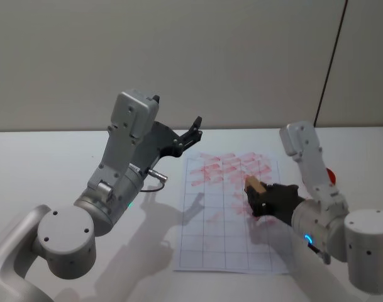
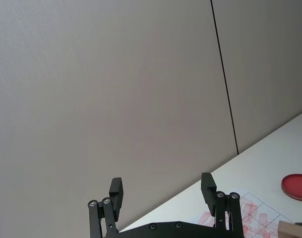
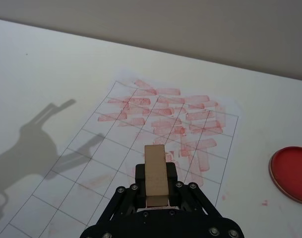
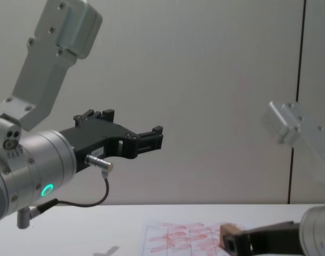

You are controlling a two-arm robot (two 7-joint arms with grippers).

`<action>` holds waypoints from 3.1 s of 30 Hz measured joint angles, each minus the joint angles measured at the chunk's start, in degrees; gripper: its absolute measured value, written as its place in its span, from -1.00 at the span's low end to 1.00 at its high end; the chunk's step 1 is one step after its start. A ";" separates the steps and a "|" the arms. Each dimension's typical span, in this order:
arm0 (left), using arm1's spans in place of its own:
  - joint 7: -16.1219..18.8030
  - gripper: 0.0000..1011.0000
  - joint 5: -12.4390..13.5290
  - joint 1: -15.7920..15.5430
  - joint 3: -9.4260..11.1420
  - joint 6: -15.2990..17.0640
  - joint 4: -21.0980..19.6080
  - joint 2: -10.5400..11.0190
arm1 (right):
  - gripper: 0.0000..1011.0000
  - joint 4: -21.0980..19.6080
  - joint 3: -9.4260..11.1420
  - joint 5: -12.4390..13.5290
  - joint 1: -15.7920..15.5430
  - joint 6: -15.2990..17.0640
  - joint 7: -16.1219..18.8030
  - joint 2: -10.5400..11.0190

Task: Use the one hand to pick up the stamp and affix it onto the A4 paper.

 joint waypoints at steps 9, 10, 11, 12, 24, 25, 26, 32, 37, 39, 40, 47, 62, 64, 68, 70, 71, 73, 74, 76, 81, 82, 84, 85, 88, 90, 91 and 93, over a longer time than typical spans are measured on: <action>0.00 0.98 0.00 0.00 0.00 0.00 0.00 0.00 | -0.56 1.25 -0.86 -1.63 -0.50 0.56 1.36 -0.07; 0.00 0.98 0.00 0.00 0.00 0.00 0.00 0.00 | -0.56 1.61 -1.00 -1.92 -0.58 0.57 1.60 -0.07; 0.00 0.98 0.00 0.00 0.00 0.00 0.00 0.00 | -0.56 1.81 -1.06 -2.05 -0.62 0.58 1.70 -0.07; 0.00 0.98 0.00 0.00 0.00 0.00 0.00 0.00 | -0.56 1.91 -1.09 -2.16 -0.63 0.58 1.80 -0.07; 0.00 0.98 0.00 0.00 0.00 0.00 0.00 0.00 | -0.56 4.58 -1.45 -3.61 -0.83 -0.49 3.44 0.04; 0.00 0.98 0.00 0.00 0.00 0.00 0.00 0.00 | -0.56 4.69 -1.45 -3.66 -0.82 -0.55 3.53 0.05; 0.00 0.98 0.00 0.00 0.00 0.00 0.00 0.00 | -0.56 4.80 -1.45 -3.69 -0.82 -0.60 3.61 0.06; 0.00 0.98 0.00 0.00 0.00 0.00 0.00 0.00 | -0.56 5.44 -1.48 -3.92 -0.80 -0.97 4.14 0.11; 0.00 0.98 0.00 0.00 0.00 0.00 0.00 0.00 | -0.56 5.83 -1.49 -4.04 -0.81 -1.20 4.48 0.16; 0.00 0.98 0.00 0.00 0.00 0.00 0.00 0.00 | -0.56 5.95 -1.49 -4.07 -0.82 -1.31 4.56 0.18; 0.00 0.98 0.00 0.00 0.00 0.00 0.00 0.00 | -0.56 5.98 -1.49 -4.08 -0.83 -1.36 4.57 0.18; 0.00 0.98 0.00 0.00 0.00 0.00 0.00 0.00 | -0.56 5.89 -1.33 -4.08 -1.00 -2.04 4.53 0.25; -0.01 0.98 0.00 0.00 0.00 0.00 0.00 0.00 | -0.56 -0.15 0.50 -1.85 -0.73 -3.66 1.26 0.59; -0.01 0.98 0.00 0.00 0.00 0.00 0.00 0.00 | -0.56 -1.44 1.06 -1.27 -0.49 -3.72 0.16 0.59; -0.01 0.98 0.00 0.00 0.00 0.00 0.00 0.00 | -0.56 -3.02 2.11 -0.38 -0.12 -3.64 -1.62 0.72; -0.01 0.98 0.00 0.00 0.00 0.00 0.00 0.00 | -0.56 -3.67 2.70 0.10 0.08 -3.37 -2.87 0.83; -0.01 0.98 0.00 0.00 0.00 0.00 0.00 0.00 | -0.56 -3.87 2.96 0.26 0.16 -3.24 -3.26 0.90; -0.01 0.98 0.00 0.00 0.00 0.00 0.00 0.00 | -0.56 -4.13 3.63 0.72 0.34 -2.76 -4.46 1.10; -0.01 0.98 0.00 0.00 0.00 0.00 0.00 0.00 | -0.56 -4.18 4.15 0.96 0.45 -2.47 -5.18 1.28; -0.01 0.98 0.00 0.00 0.00 0.00 0.00 0.00 | -0.56 -4.14 4.59 1.15 0.55 -2.20 -5.84 1.43; 0.00 0.98 0.00 0.00 0.00 0.00 0.00 0.00 | -0.56 -2.56 5.99 1.59 0.97 -1.57 -7.93 1.94; 0.00 0.98 0.00 0.00 0.00 0.00 0.00 0.00 | -0.56 -2.24 6.17 1.62 1.05 -1.53 -8.24 2.01; -0.01 0.98 0.00 0.00 0.00 0.00 0.00 0.00 | -0.56 -1.02 6.71 1.66 1.37 -1.45 -8.87 2.17; 0.00 0.98 0.00 0.00 0.00 0.00 0.00 0.00 | -0.56 -0.59 6.86 1.66 1.48 -1.44 -9.10 2.21; 0.00 0.98 0.00 0.00 0.00 0.00 0.00 0.00 | -0.56 1.13 7.36 1.67 2.00 -1.46 -9.66 2.30; 0.00 0.98 0.00 0.00 0.00 0.00 0.00 0.00 | -0.56 2.24 7.61 1.66 2.34 -1.58 -9.94 2.32; 0.00 0.98 0.00 0.00 0.00 0.00 0.00 0.00 | -0.56 3.39 7.83 1.64 2.72 -1.73 -10.09 2.31; 0.00 0.98 0.00 0.00 0.00 0.00 0.00 0.00 | -0.56 4.33 7.99 1.60 3.04 -1.94 -10.17 2.29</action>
